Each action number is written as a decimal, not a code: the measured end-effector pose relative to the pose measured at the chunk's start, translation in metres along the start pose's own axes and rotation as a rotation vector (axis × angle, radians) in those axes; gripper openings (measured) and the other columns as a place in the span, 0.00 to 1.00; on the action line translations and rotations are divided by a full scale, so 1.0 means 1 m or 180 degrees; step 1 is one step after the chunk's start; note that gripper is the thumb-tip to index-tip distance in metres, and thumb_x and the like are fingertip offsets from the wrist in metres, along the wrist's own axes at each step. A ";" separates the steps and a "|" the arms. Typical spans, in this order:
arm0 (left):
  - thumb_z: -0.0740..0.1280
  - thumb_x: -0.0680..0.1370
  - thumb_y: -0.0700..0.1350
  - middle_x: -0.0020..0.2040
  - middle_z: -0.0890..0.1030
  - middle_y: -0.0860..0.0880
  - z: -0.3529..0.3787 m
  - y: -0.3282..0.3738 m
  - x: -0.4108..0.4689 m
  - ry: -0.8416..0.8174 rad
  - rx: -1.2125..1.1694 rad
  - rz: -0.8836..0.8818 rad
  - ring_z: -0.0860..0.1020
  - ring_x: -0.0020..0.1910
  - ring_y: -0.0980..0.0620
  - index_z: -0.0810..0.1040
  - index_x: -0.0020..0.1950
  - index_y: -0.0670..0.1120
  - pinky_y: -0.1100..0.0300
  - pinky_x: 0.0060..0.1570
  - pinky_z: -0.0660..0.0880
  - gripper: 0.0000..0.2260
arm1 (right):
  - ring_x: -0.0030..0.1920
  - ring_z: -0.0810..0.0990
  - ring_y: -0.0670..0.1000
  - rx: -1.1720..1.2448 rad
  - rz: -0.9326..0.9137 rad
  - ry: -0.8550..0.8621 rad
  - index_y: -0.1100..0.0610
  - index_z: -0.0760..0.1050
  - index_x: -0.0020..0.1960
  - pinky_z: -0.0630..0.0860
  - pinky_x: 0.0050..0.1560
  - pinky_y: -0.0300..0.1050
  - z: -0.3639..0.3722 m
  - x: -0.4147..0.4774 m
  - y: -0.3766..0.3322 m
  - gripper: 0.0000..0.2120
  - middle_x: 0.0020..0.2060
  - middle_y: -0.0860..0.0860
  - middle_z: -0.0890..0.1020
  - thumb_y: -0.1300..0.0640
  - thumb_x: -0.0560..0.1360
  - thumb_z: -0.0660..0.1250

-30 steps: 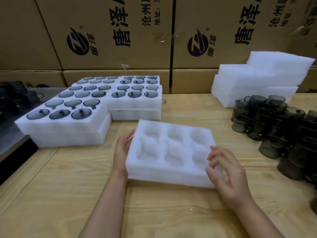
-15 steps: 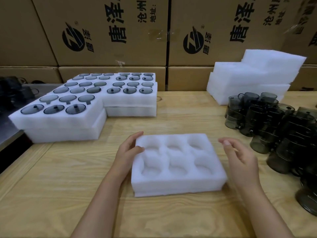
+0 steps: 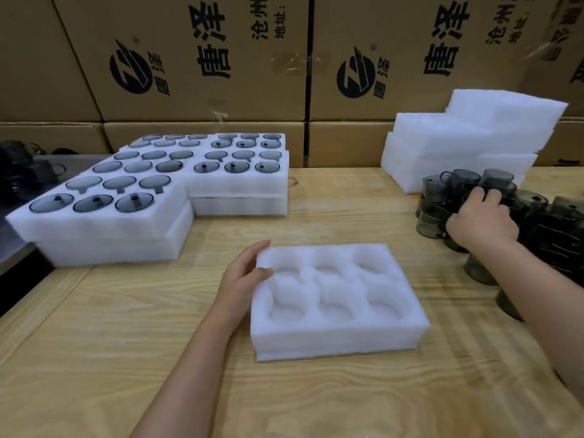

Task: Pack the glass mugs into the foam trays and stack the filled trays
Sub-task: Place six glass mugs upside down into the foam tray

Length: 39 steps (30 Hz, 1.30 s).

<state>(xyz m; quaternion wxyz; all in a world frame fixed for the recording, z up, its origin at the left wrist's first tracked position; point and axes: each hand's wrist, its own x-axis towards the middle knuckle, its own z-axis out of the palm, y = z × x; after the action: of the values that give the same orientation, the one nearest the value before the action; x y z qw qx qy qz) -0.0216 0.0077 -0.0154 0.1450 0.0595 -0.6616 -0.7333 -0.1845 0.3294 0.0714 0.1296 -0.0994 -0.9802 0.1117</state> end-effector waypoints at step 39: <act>0.75 0.64 0.50 0.54 0.82 0.55 0.009 0.018 -0.008 0.0172 0.0122 0.1068 0.79 0.57 0.52 0.76 0.59 0.48 0.58 0.56 0.75 0.25 | 0.47 0.71 0.36 0.2408 -0.2462 -0.1012 0.49 0.74 0.60 0.65 0.44 0.26 -0.018 -0.147 -0.159 0.21 0.53 0.42 0.75 0.46 0.70 0.72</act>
<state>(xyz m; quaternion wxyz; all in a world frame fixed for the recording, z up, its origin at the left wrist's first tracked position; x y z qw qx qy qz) -0.0146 0.0171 0.0022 0.2820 -0.0293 -0.6720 -0.6841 -0.0665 0.1478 0.0931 0.0385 0.3385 -0.8445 0.4132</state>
